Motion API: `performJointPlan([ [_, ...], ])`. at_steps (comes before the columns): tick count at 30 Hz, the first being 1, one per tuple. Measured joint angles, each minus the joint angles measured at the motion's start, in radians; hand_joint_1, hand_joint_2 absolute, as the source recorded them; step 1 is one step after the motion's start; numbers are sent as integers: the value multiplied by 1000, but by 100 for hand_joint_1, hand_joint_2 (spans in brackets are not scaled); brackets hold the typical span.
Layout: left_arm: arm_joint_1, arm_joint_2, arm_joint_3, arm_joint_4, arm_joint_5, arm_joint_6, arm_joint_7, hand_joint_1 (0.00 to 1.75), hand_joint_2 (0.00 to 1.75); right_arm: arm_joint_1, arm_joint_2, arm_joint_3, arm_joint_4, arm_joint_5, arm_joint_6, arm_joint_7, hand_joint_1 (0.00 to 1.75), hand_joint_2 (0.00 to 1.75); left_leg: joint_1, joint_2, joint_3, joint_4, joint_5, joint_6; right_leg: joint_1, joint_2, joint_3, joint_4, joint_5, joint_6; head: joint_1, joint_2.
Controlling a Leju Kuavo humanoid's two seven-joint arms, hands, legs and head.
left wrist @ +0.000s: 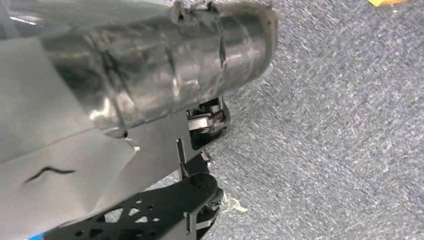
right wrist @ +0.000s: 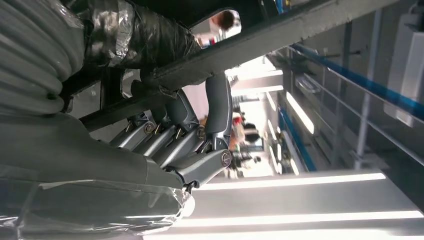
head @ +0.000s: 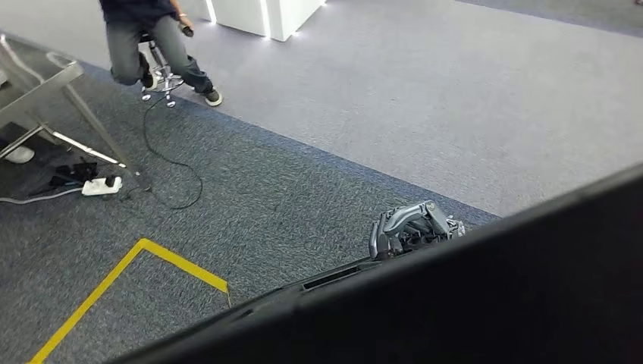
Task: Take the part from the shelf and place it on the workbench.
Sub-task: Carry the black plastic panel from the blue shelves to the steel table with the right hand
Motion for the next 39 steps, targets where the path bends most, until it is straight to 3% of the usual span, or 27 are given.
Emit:
performJointPlan([
  [1,-3,-1,0,0,-4,3,2,0,0,1,0,0,0,-13,-3,-6,169,175,5,-11,11,-13,5,4,0,25,-14,33,-17,3,0,0],
  [3,-11,-3,0,0,-12,7,6,0,0,5,0,0,1,-35,-4,-19,169,175,8,-33,16,-19,6,10,0,70,-79,151,-64,4,5,0],
  [5,-13,-5,0,0,-16,9,13,0,0,10,0,0,2,-47,-7,-24,169,175,8,-57,17,-14,1,12,0,80,-139,235,-75,7,13,0],
  [6,-10,-5,0,0,-15,7,15,0,0,12,0,0,2,-51,-10,-26,169,175,9,-71,17,-9,-3,11,-1,82,-147,228,-52,10,16,0],
  [7,-7,-5,0,0,-9,3,16,0,0,13,0,0,2,-56,-14,-27,169,175,10,-84,18,-1,-9,8,-3,87,-136,184,-13,13,19,0],
  [9,0,-5,0,0,8,-10,10,0,0,15,0,0,4,-69,-20,-32,169,175,12,-109,12,23,-23,-2,-12,129,-96,69,49,18,30,0],
  [11,5,-4,0,0,21,-18,2,0,0,17,0,0,7,-84,-19,-42,169,175,12,-130,-3,40,-32,-13,-18,168,-77,20,57,13,41,0],
  [12,7,-3,0,0,25,-19,-1,0,0,17,0,0,8,-90,-17,-46,169,175,13,-141,-9,43,-33,-19,-15,171,-76,18,53,8,45,0],
  [13,9,-1,0,0,28,-20,-3,0,0,17,0,0,9,-94,-16,-50,169,175,15,-151,-13,42,-31,-25,-16,160,-74,18,54,0,48,0],
  [15,13,5,0,0,31,-22,-5,0,0,14,1,0,11,-99,-14,-54,169,175,14,-126,-28,73,-38,-36,-17,136,-63,9,54,-14,49,0],
  [18,9,7,0,0,33,-25,-6,0,0,12,1,0,12,-102,-14,-60,169,175,15,-50,-102,222,-103,-51,-16,94,-44,1,48,-27,43,0],
  [20,9,7,0,0,33,-25,-7,0,0,12,1,0,14,-102,-14,-61,169,175,21,-36,-154,309,-133,-56,-15,66,-39,1,41,-28,44,0],
  [21,10,7,0,0,33,-25,-8,0,0,12,1,0,15,-103,-14,-62,169,175,22,-34,-158,307,-121,-57,-15,55,-36,1,38,-27,44,0],
  [22,12,8,0,0,33,-25,-8,0,0,12,1,0,16,-105,-12,-62,169,175,23,-30,-141,270,-92,-56,-15,44,-31,1,35,-26,44,0],
  [24,11,9,0,0,29,-25,-9,0,0,10,1,0,16,-113,-3,-63,169,175,17,2,-71,132,-27,-47,-14,25,-20,0,26,-21,44,0],
  [26,6,10,0,0,22,-25,-6,0,0,7,1,0,17,-124,6,-64,169,175,6,30,-28,45,-7,-34,-10,9,-12,-4,20,-12,46,0],
  [27,5,11,0,0,18,-25,-3,0,0,5,1,0,18,-127,9,-64,169,175,1,31,-25,36,-13,-29,-7,1,-9,-8,19,-6,47,0],
  [29,6,13,0,1,12,-25,5,0,0,0,1,0,20,-131,13,-64,169,175,3,9,-20,27,-11,-20,-6,-12,0,-18,15,6,50,0],
  [31,10,15,0,1,8,-25,9,0,0,-5,1,0,22,-134,15,-64,169,175,8,-10,-5,10,-7,-10,-6,11,-3,9,-8,15,58,0],
  [33,8,16,0,1,6,-25,10,0,0,-7,1,0,25,-135,17,-64,169,175,10,-28,6,1,-7,0,-6,57,-56,120,-59,15,72,0],
  [35,6,16,0,1,5,-25,10,0,0,-6,1,0,26,-136,18,-64,169,175,8,-51,8,4,-10,6,-2,78,-133,241,-89,15,83,0],
  [36,7,16,0,1,5,-24,11,0,0,-5,1,0,27,-137,18,-64,169,175,8,-64,9,6,-13,8,-1,81,-154,260,-79,15,87,0],
  [37,7,16,0,1,5,-23,12,0,0,-5,1,0,27,-137,18,-64,169,175,8,-77,11,10,-16,7,-1,83,-157,241,-50,15,90,0],
  [39,8,16,0,1,4,-18,13,0,0,-6,1,0,28,-137,19,-64,169,175,10,-101,13,20,-25,3,-4,102,-120,123,29,12,100,0],
])
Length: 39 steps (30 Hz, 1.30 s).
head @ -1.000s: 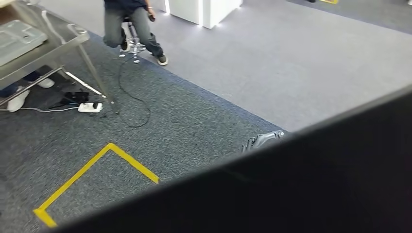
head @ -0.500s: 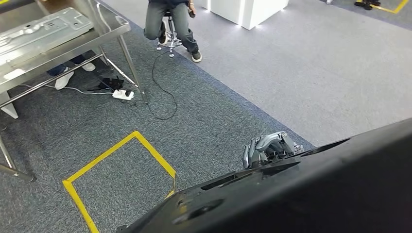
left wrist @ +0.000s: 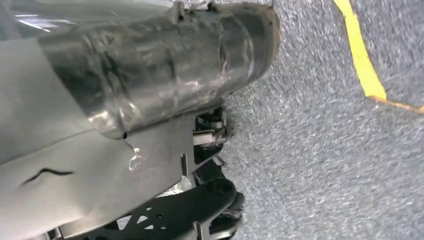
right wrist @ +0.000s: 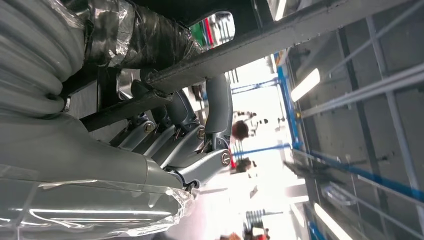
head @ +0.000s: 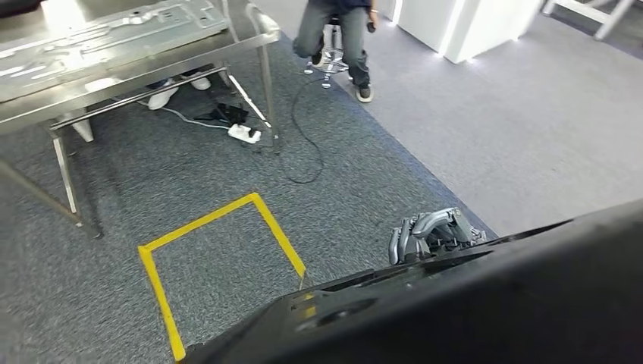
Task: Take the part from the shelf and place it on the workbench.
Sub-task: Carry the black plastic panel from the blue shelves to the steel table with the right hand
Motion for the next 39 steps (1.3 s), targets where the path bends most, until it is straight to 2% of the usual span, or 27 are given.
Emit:
performJointPlan([
  [2,-2,0,0,0,0,5,-1,0,0,0,0,0,1,0,0,0,169,175,0,-21,-5,13,-8,-9,-3,34,37,-97,39,-4,9,0],
  [3,-2,0,0,0,0,6,-3,0,0,0,0,0,2,-1,0,0,169,175,0,-29,-9,15,-10,-14,-3,44,43,-113,38,-7,11,0],
  [5,-1,0,0,0,0,7,-6,0,0,-1,0,0,3,-1,1,0,169,175,2,-42,-14,14,-9,-24,-2,33,47,-118,39,-17,13,0],
  [6,1,0,0,0,0,7,-6,0,0,-2,0,0,3,-1,1,0,169,175,1,-31,-17,20,-12,-30,-2,25,51,-122,39,-23,13,0],
  [8,0,0,0,0,1,7,-7,0,0,-3,1,0,4,-1,1,0,169,175,1,15,-44,75,-40,-42,-5,4,61,-130,39,-33,8,0],
  [9,-2,-1,0,0,1,7,-7,0,0,-3,1,0,4,-1,1,0,169,175,3,41,-72,130,-65,-47,-4,-8,65,-131,37,-37,5,0],
  [10,-5,-1,0,0,1,6,-8,0,0,-3,1,0,4,-1,1,0,169,175,6,54,-107,194,-91,-52,-3,-20,68,-131,35,-40,3,0],
  [11,-6,-2,0,0,1,4,-8,0,0,-2,1,0,5,-1,1,0,169,175,9,60,-140,249,-108,-55,-3,-33,69,-131,32,-42,4,0],
  [12,-5,-2,0,0,1,2,-9,0,0,-2,1,0,6,-1,1,0,169,175,11,63,-159,280,-110,-57,-3,-44,72,-131,30,-42,3,0],
  [13,-3,-3,0,0,1,-1,-9,0,0,-2,1,0,7,-1,1,0,169,175,14,66,-159,271,-92,-58,-3,-55,75,-131,27,-41,3,0],
  [14,-2,-3,0,0,1,-4,-9,0,0,-2,1,0,7,-1,1,0,169,175,15,72,-137,224,-59,-58,-3,-66,80,-131,23,-40,3,0],
  [16,-2,-3,0,0,1,-8,-9,0,0,-2,1,0,8,-1,1,0,169,175,10,109,-68,87,-3,-52,-1,-85,90,-132,15,-32,3,0],
  [17,-4,-3,0,0,1,-8,-8,0,0,-2,1,0,8,-1,1,0,169,175,6,123,-44,40,9,-47,1,-91,94,-133,12,-27,4,0],
  [18,-6,-3,0,0,0,-8,-7,0,0,-3,1,0,8,-1,1,0,169,175,1,132,-33,16,10,-42,4,-97,97,-135,10,-21,5,0],
  [21,-4,-3,0,0,0,-8,-5,0,0,-4,1,0,8,-1,1,0,169,175,-2,111,-28,3,10,-25,3,-108,105,-142,5,-3,9,0],
  [23,-2,-3,0,0,0,-7,-4,0,0,-5,1,0,9,-1,2,0,169,175,2,100,-16,-11,15,-12,1,-74,92,-104,-22,4,15,0],
  [25,-4,-4,0,0,0,-7,-3,0,0,-4,1,0,11,-1,2,0,169,175,3,92,-8,-17,15,-2,2,-33,35,9,-75,4,27,0],
  [26,-5,-5,0,0,0,-7,-2,0,0,-3,1,0,13,-1,2,0,169,175,1,87,-8,-17,14,2,3,-25,-2,72,-97,3,32,0],
  [27,-6,-5,0,0,0,-7,-1,0,0,-3,1,0,15,-1,2,0,169,175,-1,82,-7,-15,12,4,5,-23,-30,113,-102,2,36,0],
  [28,-6,-5,0,0,0,-6,1,0,0,-2,1,0,17,-1,2,0,169,175,-2,76,-6,-14,10,5,6,-22,-41,117,-87,0,38,0],
  [29,-6,-5,0,0,0,-5,3,0,0,-2,1,0,19,-1,2,0,169,175,-3,70,-5,-11,7,5,6,-21,-33,83,-55,-2,40,0],
  [30,-6,-5,0,0,0,-5,5,0,0,-2,1,0,21,-1,2,0,169,175,-3,65,-4,-7,3,3,7,-20,-8,19,-14,-6,42,0],
  [32,-6,-6,0,0,0,-6,6,0,0,-2,1,0,23,-4,2,-5,169,175,-6,57,-4,3,-4,-3,10,-17,38,-94,34,-13,46,0],
  [33,-6,-7,0,0,0,-10,6,0,0,-2,1,0,23,-11,3,-12,169,175,-7,54,-5,5,-7,-8,12,-16,49,-122,40,-17,48,0],
  [35,-6,-7,0,0,1,-21,6,0,0,-2,1,0,24,-33,8,-34,169,175,-7,52,-5,5,-9,-17,14,-15,53,-132,39,-25,48,0],
  [37,-6,-7,0,0,5,-32,9,0,0,-2,2,0,24,-53,13,-52,169,175,-5,54,-8,16,-19,-28,10,-17,62,-140,42,-34,48,0],
  [39,-6,-7,0,0,10,-43,14,0,0,-2,5,0,24,-63,17,-61,169,175,-1,58,-41,89,-60,-41,5,-20,72,-148,44,-42,44,0],
])
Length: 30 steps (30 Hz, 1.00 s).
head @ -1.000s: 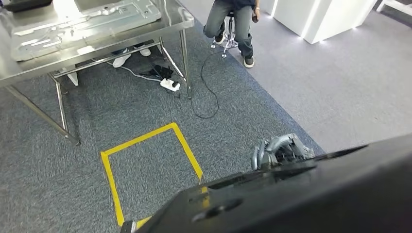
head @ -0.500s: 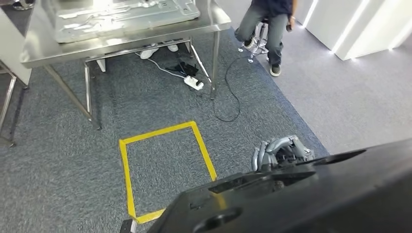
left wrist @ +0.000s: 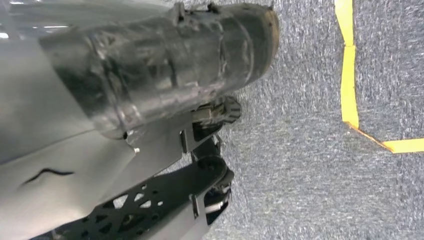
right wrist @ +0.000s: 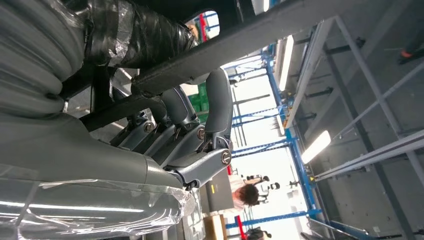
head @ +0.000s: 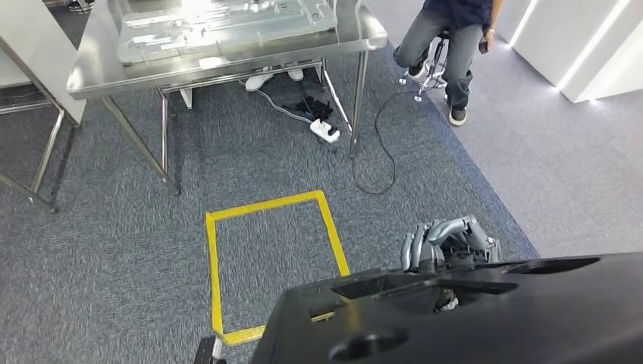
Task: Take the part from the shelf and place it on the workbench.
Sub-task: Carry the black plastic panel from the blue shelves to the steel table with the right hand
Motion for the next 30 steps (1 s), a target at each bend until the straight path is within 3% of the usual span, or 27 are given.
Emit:
performJointPlan([
  [2,1,0,0,0,6,-13,1,0,0,0,2,0,2,-5,2,-6,169,175,7,3,-65,128,-55,-11,0,-2,3,-1,-2,-4,-4,0],
  [4,4,0,0,0,10,-25,0,0,0,0,3,0,5,-8,3,-8,169,175,13,6,-108,197,-63,-17,-1,-3,5,0,-5,-4,-4,0],
  [5,5,0,0,0,11,-29,-1,0,0,0,3,0,6,-9,4,-8,169,175,15,7,-102,178,-40,-19,-2,-3,8,0,-8,-3,-4,0],
  [8,4,0,0,0,12,-35,-3,0,0,0,4,0,7,-9,6,-9,169,175,16,13,-9,-21,56,-16,-3,-2,21,1,-19,8,-4,0],
  [10,3,0,0,0,13,-37,-3,0,0,-1,5,0,7,-10,8,-9,169,175,11,13,23,-84,65,-6,-2,-2,24,-1,-24,20,-2,0],
  [14,5,1,0,0,13,-38,-4,0,0,-1,5,0,8,-10,11,-9,169,175,8,10,34,-100,66,23,-4,-1,18,16,-42,42,2,0],
  [17,4,1,0,0,14,-39,-4,0,0,-2,4,0,10,-10,13,-9,169,175,7,11,41,-106,64,38,-2,0,-68,184,-121,43,15,0],
  [18,4,1,0,0,14,-39,-4,0,0,-1,4,0,12,-10,14,-10,169,175,5,11,42,-106,62,41,-1,0,-103,244,-139,43,19,0],
  [19,4,1,0,0,15,-40,-4,0,0,-1,4,0,14,-10,15,-10,169,175,3,10,43,-104,59,43,0,0,-126,276,-139,42,21,0],
  [20,5,1,0,0,16,-40,-4,0,0,-1,4,0,16,-10,15,-10,169,175,1,10,45,-102,56,45,1,0,-131,272,-120,41,22,0],
  [21,5,1,0,0,17,-41,-4,0,0,-1,4,0,17,-11,16,-10,169,175,0,8,48,-99,52,44,1,0,-115,225,-83,37,23,0],
  [22,5,0,0,0,17,-41,-4,0,0,-1,4,0,19,-11,17,-10,169,175,0,6,51,-96,48,43,2,1,-87,156,-42,33,24,0],
  [24,4,0,0,0,17,-41,-3,0,0,-2,5,0,21,-12,18,-10,169,175,-4,2,54,-89,39,37,7,1,-36,41,3,26,26,0],
  [28,3,0,0,0,18,-40,-2,0,0,-1,5,0,22,-14,18,-12,169,175,-5,1,56,-86,31,18,8,4,-15,5,3,12,29,0],
  [30,2,0,0,0,18,-40,-2,0,0,-2,8,0,22,-15,18,-14,169,175,-2,4,38,-41,5,4,3,2,-3,-5,4,4,25,0],
])
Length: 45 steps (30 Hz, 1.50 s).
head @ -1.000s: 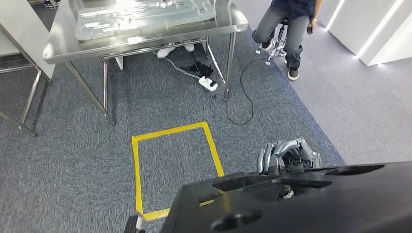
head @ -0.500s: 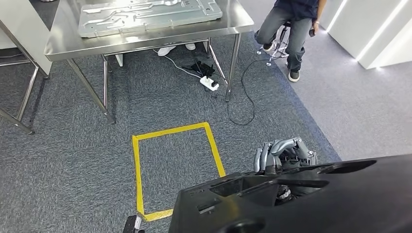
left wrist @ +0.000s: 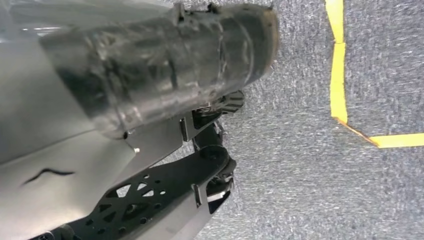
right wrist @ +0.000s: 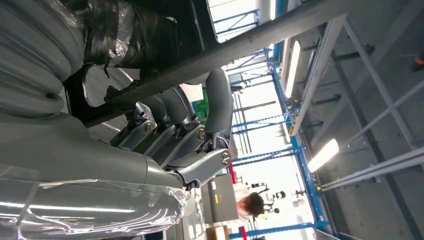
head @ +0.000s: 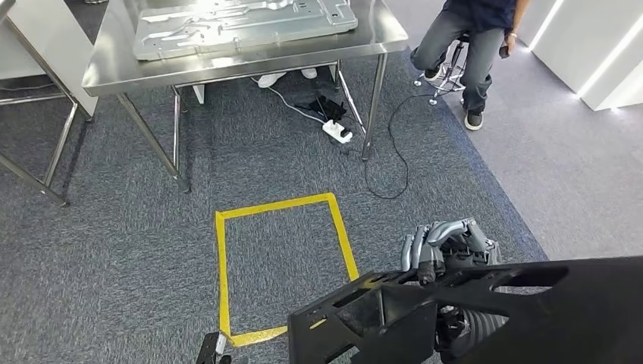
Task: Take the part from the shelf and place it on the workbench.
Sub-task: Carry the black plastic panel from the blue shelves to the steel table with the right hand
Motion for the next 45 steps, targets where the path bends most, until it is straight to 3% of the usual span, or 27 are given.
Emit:
performJointPlan([
  [3,1,0,0,0,0,0,0,0,0,0,3,0,0,0,0,-1,169,175,10,3,-93,174,-72,-16,-1,-4,9,-1,-6,-8,-3,0],
  [4,3,0,0,0,0,0,1,0,0,0,3,0,1,0,0,-1,169,175,13,4,-119,215,-78,-20,-1,-4,11,0,-9,-9,-3,0],
  [5,4,0,0,0,0,0,2,0,0,0,3,0,1,-1,0,-1,169,175,15,5,-129,223,-66,-23,-2,-3,13,2,-13,-9,-4,0],
  [6,5,0,0,0,0,0,2,0,0,0,3,0,2,-1,0,-1,169,175,18,6,-118,190,-36,-24,-3,-2,16,3,-17,-8,-4,0],
  [7,5,0,0,0,0,0,3,0,0,0,3,0,2,-1,0,-1,169,175,20,7,-90,125,4,-24,-4,-2,21,5,-22,-5,-4,0],
  [9,3,0,0,0,0,0,3,0,0,0,3,0,3,-2,0,-1,169,175,18,8,-29,2,50,-19,-3,-1,30,7,-32,4,-4,0],
  [10,2,0,0,0,0,0,3,0,0,0,3,0,3,-2,0,-1,169,175,16,8,-12,-32,55,-14,-2,-1,31,6,-34,9,-3,0],
  [14,5,1,0,0,0,1,3,0,0,-1,3,0,3,-3,0,-1,169,175,13,6,0,-55,51,12,-3,-1,29,7,-44,29,2,0],
  [16,4,1,0,0,0,1,4,0,0,-1,3,0,3,-3,0,-1,169,175,15,7,11,-65,51,25,-3,-1,-8,81,-80,34,7,0],
  [18,2,1,0,0,0,1,4,0,0,-1,3,0,4,-3,0,-1,169,175,12,8,17,-66,45,34,-2,-1,-84,217,-129,35,14,0],
  [19,3,1,0,0,0,1,4,0,0,0,3,0,6,-4,0,-1,169,175,10,8,21,-65,41,37,-1,-1,-119,270,-139,35,16,0],
  [20,3,1,0,0,0,1,5,0,0,0,3,0,7,-4,0,-1,169,175,9,8,26,-65,36,38,-2,-1,-138,290,-130,35,17,0],
  [21,4,1,0,0,0,1,6,0,0,0,3,0,8,-4,0,-1,169,175,9,7,32,-64,31,38,-2,-1,-137,270,-102,35,17,0],
  [23,5,1,0,0,0,2,7,0,0,0,3,0,9,-6,0,-1,169,175,9,4,46,-60,19,34,-3,-1,-89,147,-22,33,19,0],
  [25,3,1,0,0,0,2,8,0,0,0,4,0,11,-9,0,-1,169,175,5,1,50,-51,4,23,-2,0,-43,46,10,28,20,0],
  [30,1,2,0,0,1,4,13,0,0,0,7,0,14,-12,0,-10,169,175,6,4,43,-25,-22,-3,0,4,-24,20,-1,4,19,0],
  [31,1,2,0,0,1,4,13,0,0,0,7,0,14,-13,0,-11,169,175,8,5,24,14,-41,-8,-1,2,-18,18,-3,-2,17,0],
  [33,1,2,0,0,1,4,13,0,0,-1,8,0,14,-17,0,-13,169,175,11,7,-50,142,-88,-17,-1,-1,-9,16,-10,-9,14,0],
  [34,2,2,0,0,2,4,13,0,0,0,8,0,14,-19,0,-13,169,175,12,7,-89,199,-100,-18,0,-2,-5,16,-14,-11,15,0],
  [35,4,2,0,0,2,4,13,0,0,0,8,0,15,-21,-1,-13,169,175,13,7,-114,228,-95,-19,1,-3,0,17,-18,-12,14,0],
  [36,6,2,0,0,2,4,14,0,0,0,8,0,16,-22,-2,-13,169,175,13,7,-119,215,-68,-17,1,-3,7,17,-24,-12,14,0],
  [37,7,2,0,0,2,4,14,0,0,0,8,0,16,-22,-4,-13,169,175,12,8,-105,167,-28,-13,1,-4,16,17,-29,-11,14,0],
  [39,7,3,0,0,2,5,14,0,0,0,8,0,16,-17,-11,-12,169,175,6,21,-53,34,43,-1,3,-7,32,16,-42,-7,15,0],
  [41,4,3,0,0,2,7,14,0,0,0,8,0,17,-9,-19,-11,169,175,-4,32,-22,-34,60,8,5,-11,40,13,-51,2,15,0],
  [45,5,4,0,0,3,11,15,0,0,-1,8,0,17,10,-28,-2,169,175,1,17,0,-61,58,24,6,-21,52,10,-67,21,18,0],
])
